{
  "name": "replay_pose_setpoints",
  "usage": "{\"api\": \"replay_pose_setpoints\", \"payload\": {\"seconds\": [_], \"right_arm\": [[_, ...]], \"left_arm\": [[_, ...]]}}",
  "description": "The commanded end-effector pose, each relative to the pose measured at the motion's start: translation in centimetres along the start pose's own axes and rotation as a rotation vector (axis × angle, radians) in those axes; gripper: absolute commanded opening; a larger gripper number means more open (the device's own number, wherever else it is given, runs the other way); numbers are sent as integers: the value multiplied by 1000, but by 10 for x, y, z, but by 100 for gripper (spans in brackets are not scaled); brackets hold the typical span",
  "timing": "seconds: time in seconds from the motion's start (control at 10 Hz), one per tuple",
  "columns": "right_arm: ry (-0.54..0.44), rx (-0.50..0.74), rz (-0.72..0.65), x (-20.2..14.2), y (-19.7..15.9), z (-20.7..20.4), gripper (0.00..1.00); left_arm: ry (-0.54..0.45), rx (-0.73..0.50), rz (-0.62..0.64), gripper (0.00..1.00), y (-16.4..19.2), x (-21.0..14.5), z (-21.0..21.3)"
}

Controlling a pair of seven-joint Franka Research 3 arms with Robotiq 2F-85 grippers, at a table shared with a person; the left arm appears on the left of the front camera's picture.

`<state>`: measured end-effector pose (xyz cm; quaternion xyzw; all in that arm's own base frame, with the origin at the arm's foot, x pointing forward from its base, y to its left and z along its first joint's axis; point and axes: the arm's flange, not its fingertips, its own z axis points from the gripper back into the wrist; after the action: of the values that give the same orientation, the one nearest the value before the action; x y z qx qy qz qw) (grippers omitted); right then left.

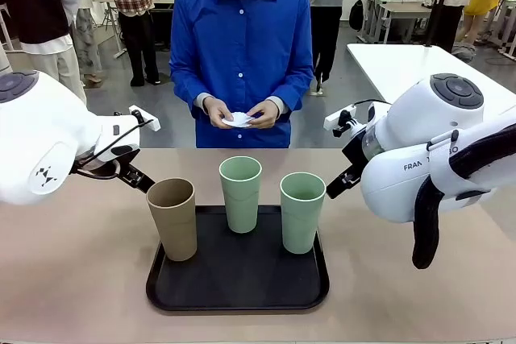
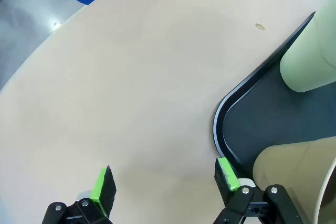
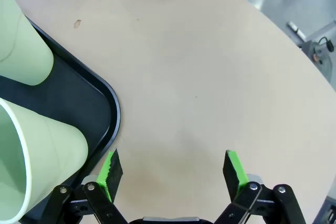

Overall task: Place coasters on the table and set cups on them.
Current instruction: Pick up one Reusable plastic cup and place it on a coaster set by the human.

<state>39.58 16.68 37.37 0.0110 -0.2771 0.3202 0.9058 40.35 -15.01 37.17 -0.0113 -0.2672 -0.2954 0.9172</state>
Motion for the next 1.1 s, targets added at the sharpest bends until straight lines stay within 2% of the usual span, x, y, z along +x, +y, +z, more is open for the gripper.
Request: {"api": "replay_pose_setpoints", "payload": {"seconds": [0.0,0.4,0.5,0.6,0.7,0.9,1.0], "right_arm": [[0,0,0,0,0,0,100],[0,0,0,0,0,0,100],[84,-57,-31,11,0,10,100],[90,-57,-30,22,6,31,100],[161,-63,-48,27,13,56,100],[350,-86,-113,17,33,102,100],[388,-64,-138,7,49,132,100]], "left_arm": [[0,0,0,100,0,0,0],[0,0,0,100,0,0,0],[0,0,0,100,0,0,0],[-6,29,-26,100,6,5,25],[14,28,-36,100,15,8,48],[137,0,-32,100,15,-2,91],[213,-60,-34,100,7,-11,115]]}}
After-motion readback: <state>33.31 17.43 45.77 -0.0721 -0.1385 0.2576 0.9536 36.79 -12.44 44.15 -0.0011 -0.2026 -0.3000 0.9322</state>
